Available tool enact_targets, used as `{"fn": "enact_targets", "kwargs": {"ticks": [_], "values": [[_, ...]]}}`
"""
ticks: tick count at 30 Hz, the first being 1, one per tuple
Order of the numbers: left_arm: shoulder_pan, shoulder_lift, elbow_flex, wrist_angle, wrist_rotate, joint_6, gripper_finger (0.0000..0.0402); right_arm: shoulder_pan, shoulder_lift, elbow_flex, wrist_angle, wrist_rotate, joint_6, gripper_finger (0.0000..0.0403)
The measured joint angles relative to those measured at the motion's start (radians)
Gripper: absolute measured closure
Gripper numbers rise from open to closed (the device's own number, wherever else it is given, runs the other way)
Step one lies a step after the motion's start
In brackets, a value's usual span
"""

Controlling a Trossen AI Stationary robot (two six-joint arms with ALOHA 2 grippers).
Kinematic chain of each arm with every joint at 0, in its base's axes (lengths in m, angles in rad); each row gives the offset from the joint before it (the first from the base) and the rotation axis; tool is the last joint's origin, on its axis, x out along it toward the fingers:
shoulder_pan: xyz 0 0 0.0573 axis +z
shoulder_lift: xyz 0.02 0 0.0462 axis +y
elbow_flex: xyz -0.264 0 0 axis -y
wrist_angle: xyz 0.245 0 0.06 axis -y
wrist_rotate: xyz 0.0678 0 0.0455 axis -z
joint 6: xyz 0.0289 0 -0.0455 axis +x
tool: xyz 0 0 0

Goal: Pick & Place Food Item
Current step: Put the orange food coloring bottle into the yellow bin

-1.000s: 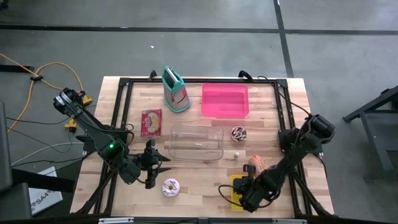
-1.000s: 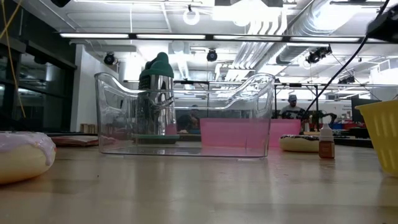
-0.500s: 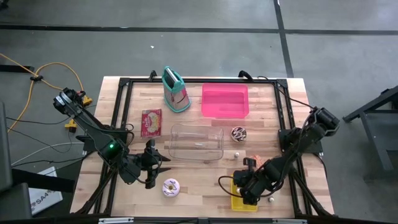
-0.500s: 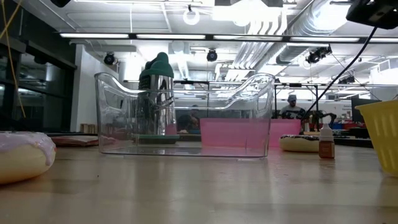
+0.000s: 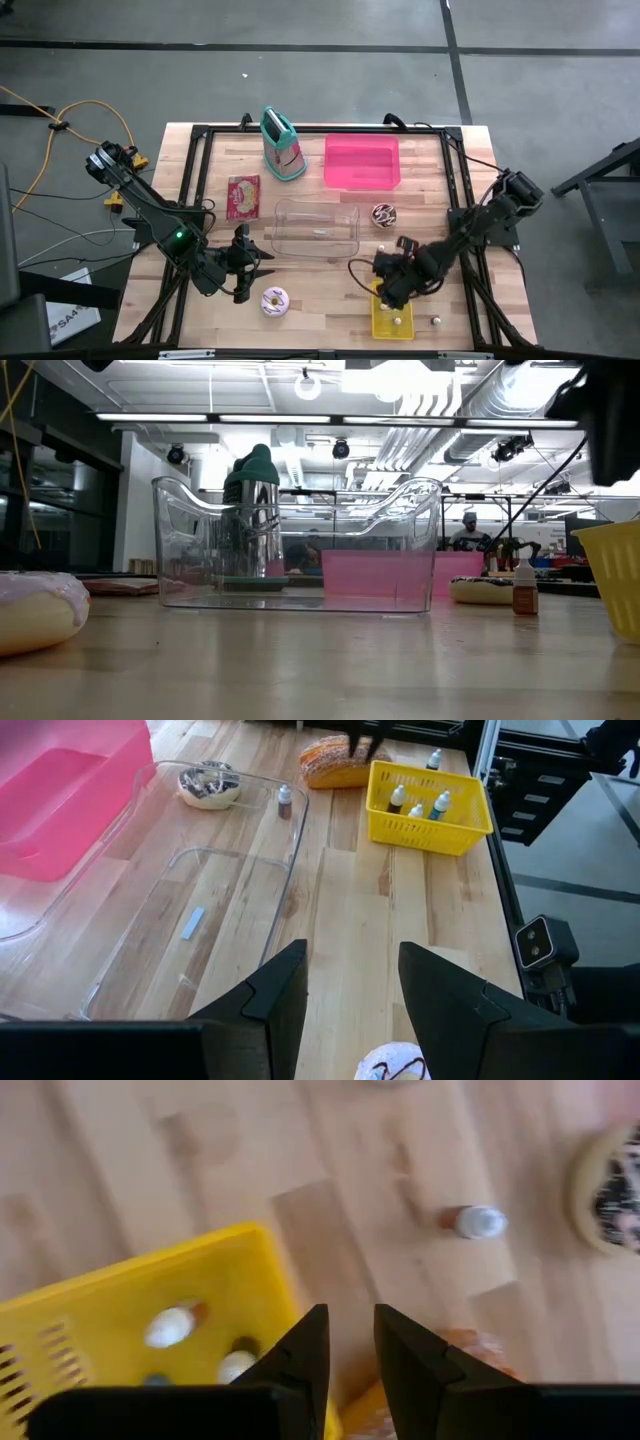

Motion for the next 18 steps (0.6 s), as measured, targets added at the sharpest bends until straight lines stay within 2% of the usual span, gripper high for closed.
{"fn": "enact_targets", "kwargs": {"ticks": [8, 12, 18], "values": [[0.0, 0.0, 0.0, 0.0, 0.0, 0.0, 0.0249, -0.124, 0.0, 0.0, -0.013, -0.054, -0.057, 0.0322], [0.0, 0.0, 0.0, 0.0, 0.0, 0.0, 0.0249, -0.179, 0.0, 0.0, -0.012, -0.077, -0.121, 0.0293], [0.0, 0.0, 0.0, 0.0, 0.0, 0.0, 0.0249, -0.236, 0.0, 0.0, -0.008, -0.093, -0.302, 0.0244]]}}
